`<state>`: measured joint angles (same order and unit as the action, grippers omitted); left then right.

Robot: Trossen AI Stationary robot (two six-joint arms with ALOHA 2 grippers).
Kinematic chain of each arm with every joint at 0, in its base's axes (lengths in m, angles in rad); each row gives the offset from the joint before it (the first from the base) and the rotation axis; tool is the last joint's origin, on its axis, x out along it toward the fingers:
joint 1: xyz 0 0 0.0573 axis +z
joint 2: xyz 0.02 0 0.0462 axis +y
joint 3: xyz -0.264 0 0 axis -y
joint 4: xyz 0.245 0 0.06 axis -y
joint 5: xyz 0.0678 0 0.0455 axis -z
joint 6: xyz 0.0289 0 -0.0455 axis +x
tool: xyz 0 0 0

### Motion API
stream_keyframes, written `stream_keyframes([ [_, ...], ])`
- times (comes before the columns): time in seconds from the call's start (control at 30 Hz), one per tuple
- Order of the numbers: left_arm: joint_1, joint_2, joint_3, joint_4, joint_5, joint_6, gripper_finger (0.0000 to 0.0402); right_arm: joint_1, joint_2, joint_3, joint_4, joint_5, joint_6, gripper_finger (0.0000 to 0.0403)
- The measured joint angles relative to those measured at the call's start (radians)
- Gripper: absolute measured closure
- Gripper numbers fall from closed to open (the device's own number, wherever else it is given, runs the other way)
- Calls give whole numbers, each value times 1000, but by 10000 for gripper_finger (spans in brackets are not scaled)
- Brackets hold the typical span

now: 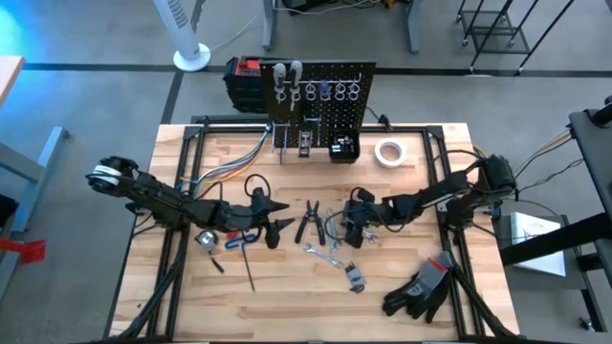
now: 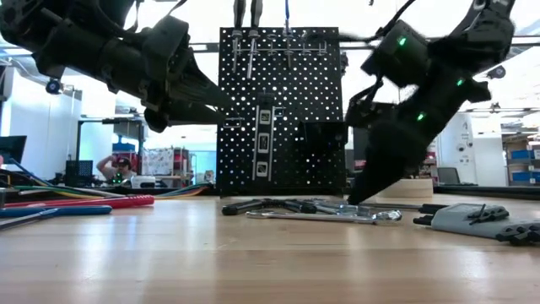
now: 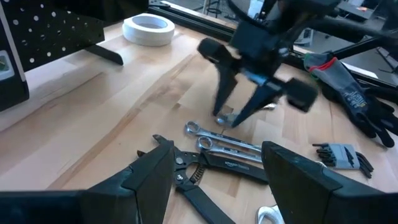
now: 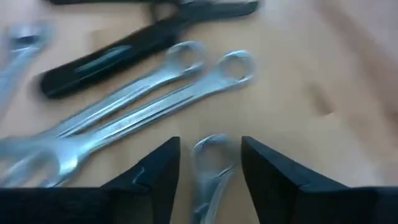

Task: Hang tools onto peg board
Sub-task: Hang the wrench on the peg board

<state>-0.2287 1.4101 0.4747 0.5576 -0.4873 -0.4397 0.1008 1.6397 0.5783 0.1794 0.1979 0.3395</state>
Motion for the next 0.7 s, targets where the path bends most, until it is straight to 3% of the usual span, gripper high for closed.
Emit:
stream_keyframes([
  [0.27, 0, 0, 0, 0, 0, -3, 171, -38, -125, 1, -91, -15, -37, 267],
  [0.7, -1, 0, 0, 0, 0, -7, 171, -41, -54, 6, -88, -92, -34, 271],
])
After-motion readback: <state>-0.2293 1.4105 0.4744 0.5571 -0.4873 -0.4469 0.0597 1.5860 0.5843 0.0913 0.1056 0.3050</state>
